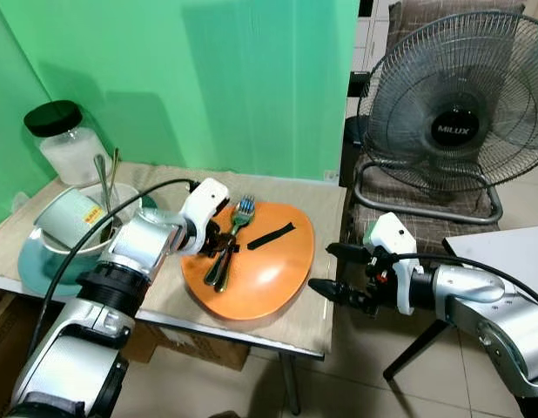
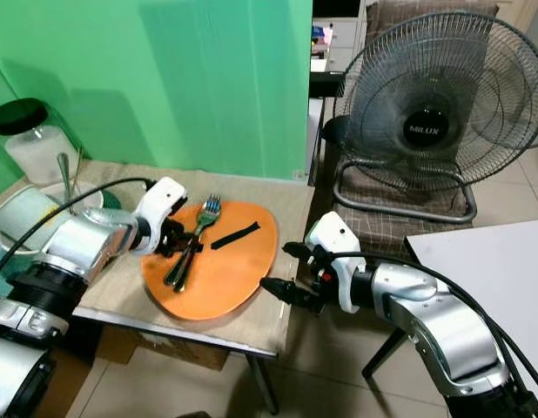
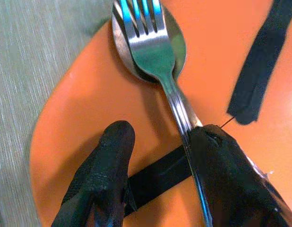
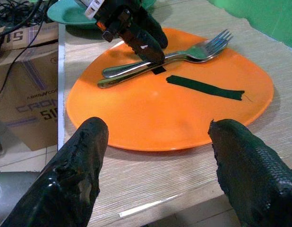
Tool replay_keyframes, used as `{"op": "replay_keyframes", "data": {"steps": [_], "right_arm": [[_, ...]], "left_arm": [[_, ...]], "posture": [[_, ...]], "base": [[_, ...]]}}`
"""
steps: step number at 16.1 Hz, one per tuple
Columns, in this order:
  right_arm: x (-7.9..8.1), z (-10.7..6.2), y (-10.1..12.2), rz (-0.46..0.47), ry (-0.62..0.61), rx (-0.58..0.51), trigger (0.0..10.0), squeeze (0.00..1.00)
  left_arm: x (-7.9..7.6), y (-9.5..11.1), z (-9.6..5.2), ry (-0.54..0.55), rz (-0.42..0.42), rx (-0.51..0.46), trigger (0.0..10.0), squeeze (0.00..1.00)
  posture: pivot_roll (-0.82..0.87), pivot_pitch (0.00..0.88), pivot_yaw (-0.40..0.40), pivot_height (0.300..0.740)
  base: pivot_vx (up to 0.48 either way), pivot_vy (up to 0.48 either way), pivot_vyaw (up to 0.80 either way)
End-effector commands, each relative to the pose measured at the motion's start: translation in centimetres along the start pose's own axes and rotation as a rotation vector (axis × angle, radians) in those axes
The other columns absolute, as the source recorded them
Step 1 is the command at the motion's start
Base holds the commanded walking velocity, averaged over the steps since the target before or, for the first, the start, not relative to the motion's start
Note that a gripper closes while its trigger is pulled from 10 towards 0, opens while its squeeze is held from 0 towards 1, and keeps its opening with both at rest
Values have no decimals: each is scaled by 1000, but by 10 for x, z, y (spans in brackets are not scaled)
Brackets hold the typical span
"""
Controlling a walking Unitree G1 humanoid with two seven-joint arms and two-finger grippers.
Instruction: Setting the table
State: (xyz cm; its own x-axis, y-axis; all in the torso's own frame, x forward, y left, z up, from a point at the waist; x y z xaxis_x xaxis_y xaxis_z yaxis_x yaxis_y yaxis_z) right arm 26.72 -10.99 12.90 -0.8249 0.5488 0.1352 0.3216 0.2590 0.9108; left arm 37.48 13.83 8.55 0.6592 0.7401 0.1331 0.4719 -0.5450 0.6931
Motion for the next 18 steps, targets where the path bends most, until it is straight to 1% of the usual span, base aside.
{"op": "replay_keyframes", "data": {"steps": [1, 4, 8, 10, 11, 14, 16, 17, 18], "right_arm": [[6, 1, 2, -7, 29, 1, 10000, 0], [6, 0, 2, -10, 32, 7, 10000, 0], [6, 2, 2, -11, 37, 7, 10000, 0], [7, 2, 1, -9, 39, 9, 10000, 0], [7, 1, 0, -8, 40, 13, 10000, 0], [7, 1, 0, -7, 40, 15, 10000, 0], [7, 1, 0, -7, 41, 16, 10000, 0], [8, 1, 0, -6, 45, 17, 10000, 0], [8, 1, -1, -5, 49, 20, 10000, 0]], "left_arm": [[6, -9, 0, 33, 13, 34, 10000, 0], [14, -9, -3, 54, 26, 39, 10000, 0], [15, -15, -2, 55, 42, 58, 10000, 0], [13, -16, 1, 47, 61, 47, 10000, 0], [6, -7, 4, 13, 72, -20, 10000, 0], [1, -4, 8, -9, 87, -39, 10000, 0], [-1, -7, 10, -30, 88, -25, 10000, 0], [-1, -14, 11, -35, 76, 14, 10000, 0], [0, -18, 10, -31, 77, 33, 10000, 0]], "posture": [[-70, 0, 117, 740], [-66, 0, 113, 740], [-67, 0, 113, 740], [-69, 0, 112, 740], [-71, 0, 112, 740], [-73, 0, 114, 740], [-75, 0, 113, 740], [-75, 0, 111, 740], [-75, 0, 109, 740]], "base": [[0, 0, 0], [0, 0, 0], [0, 0, 0], [0, 0, 0], [0, 0, 0], [0, 0, 0], [0, 0, 0], [0, 0, 0], [0, 0, 0]]}}
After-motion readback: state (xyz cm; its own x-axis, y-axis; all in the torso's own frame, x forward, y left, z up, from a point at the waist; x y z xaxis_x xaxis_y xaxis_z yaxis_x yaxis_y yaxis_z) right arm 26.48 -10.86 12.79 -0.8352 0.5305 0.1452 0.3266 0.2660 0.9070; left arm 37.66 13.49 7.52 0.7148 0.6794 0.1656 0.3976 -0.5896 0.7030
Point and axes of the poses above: a point about 5 cm out from each wrist's last joint towards the gripper, its own z axis pointing out of the wrist towards the gripper, its own y axis along the axis of the wrist's last joint, x = y × z, the point moved 5 cm from there along z, pointing out of the wrist towards the gripper, and after that the axes turned 6 degrees about z, right-handed, at the moved point
